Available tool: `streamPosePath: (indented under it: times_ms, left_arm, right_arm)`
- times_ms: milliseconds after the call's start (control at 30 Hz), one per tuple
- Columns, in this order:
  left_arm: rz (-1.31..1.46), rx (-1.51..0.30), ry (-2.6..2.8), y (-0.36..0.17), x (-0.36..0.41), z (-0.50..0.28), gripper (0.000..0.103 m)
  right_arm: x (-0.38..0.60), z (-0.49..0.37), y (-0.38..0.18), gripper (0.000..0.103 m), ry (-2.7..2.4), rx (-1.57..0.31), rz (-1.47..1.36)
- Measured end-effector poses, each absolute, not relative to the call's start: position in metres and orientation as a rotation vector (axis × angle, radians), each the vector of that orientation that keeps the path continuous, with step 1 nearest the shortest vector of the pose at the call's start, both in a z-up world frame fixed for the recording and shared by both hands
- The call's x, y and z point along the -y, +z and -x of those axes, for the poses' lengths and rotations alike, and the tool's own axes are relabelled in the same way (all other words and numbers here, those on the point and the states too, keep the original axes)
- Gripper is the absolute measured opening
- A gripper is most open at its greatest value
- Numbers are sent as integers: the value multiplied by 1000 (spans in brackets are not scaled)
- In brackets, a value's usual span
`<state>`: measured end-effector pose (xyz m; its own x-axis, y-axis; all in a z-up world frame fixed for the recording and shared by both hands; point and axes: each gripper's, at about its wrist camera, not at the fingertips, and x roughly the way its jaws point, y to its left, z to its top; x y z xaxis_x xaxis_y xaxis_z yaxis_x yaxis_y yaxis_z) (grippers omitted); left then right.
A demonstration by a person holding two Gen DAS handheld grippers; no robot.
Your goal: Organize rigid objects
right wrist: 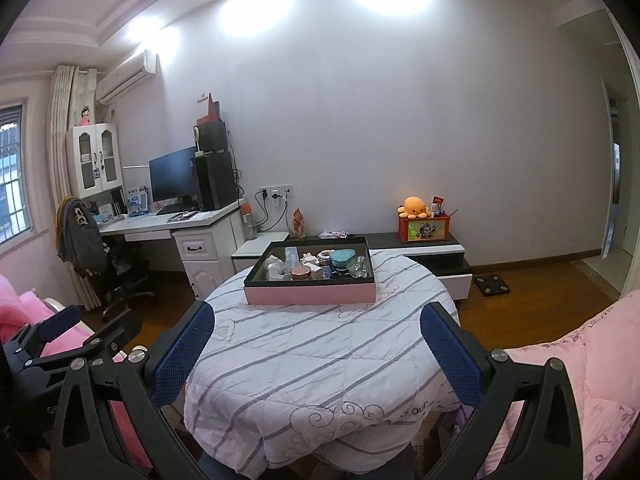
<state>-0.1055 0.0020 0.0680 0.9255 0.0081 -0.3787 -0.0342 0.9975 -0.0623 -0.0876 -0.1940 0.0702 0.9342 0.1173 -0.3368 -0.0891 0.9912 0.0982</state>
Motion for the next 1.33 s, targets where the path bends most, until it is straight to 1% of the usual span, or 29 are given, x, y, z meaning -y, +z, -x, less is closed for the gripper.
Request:
streamPosePath:
  times_ms: [400, 900, 1333]
  left_arm:
    - [18, -385, 64, 66, 4, 105, 103]
    - [23, -404, 48, 68, 3, 105, 103]
    - [25, -373, 41, 70, 1, 109, 103]
  right_arm:
    - [194, 84, 69, 103, 109, -359, -77]
    - [192, 83, 68, 103, 107, -370, -75]
    - [190, 83, 67, 103, 111, -371, -74]
